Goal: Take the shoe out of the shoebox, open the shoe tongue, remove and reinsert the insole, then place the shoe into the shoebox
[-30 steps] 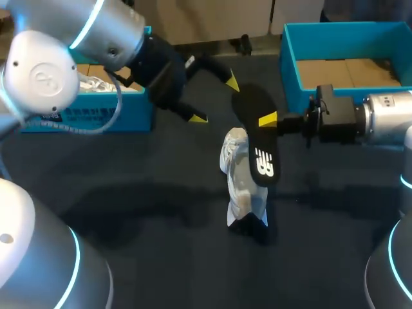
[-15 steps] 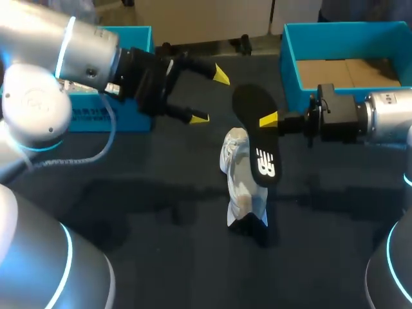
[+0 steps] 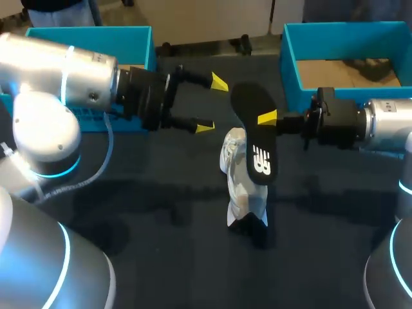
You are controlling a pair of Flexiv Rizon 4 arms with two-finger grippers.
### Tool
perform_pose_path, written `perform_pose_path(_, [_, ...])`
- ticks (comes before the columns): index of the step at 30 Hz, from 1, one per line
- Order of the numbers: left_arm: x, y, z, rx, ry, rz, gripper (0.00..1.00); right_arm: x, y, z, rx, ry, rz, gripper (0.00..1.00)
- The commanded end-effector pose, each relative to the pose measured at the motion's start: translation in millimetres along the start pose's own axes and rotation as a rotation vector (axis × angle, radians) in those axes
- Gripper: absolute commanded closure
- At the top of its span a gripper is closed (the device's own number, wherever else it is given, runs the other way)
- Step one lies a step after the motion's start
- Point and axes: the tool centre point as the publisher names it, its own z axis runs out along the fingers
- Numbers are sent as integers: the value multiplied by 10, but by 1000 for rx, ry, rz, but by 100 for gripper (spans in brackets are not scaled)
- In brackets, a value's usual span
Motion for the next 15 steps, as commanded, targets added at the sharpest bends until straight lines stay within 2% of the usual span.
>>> perform_pose_path(1, [94,67,125,-1,-173,27,0,24,-51,45,-14,8,2,100])
perform_pose_path(4, [120,101,167,1,-211,43,0,26,-55,70,-9,9,5,100])
perform_pose_path(15, [176,151,340,-9,-239,67,0,-21,-62,195,-7,-3,16,100])
